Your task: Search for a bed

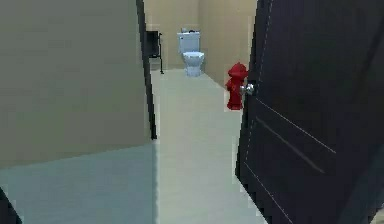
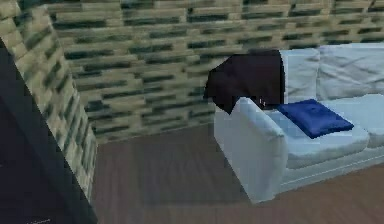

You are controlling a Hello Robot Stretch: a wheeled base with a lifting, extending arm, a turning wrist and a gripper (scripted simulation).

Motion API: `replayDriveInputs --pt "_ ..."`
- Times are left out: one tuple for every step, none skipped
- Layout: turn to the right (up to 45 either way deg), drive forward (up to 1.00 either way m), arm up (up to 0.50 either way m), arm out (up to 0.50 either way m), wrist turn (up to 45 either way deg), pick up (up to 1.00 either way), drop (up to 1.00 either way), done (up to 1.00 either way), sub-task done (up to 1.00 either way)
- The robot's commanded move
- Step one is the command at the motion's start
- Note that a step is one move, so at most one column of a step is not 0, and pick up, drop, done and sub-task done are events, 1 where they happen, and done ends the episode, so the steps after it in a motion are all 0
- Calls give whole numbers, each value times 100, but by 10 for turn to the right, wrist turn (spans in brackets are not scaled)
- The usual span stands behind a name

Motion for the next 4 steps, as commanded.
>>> replayDriveInputs --pt "0 100 0 0 0 0 0 0 0" --pt "-30 0 0 0 0 0 0 0 0" --pt "0 100 0 0 0 0 0 0 0" --pt "0 10 0 0 0 0 0 0 0"
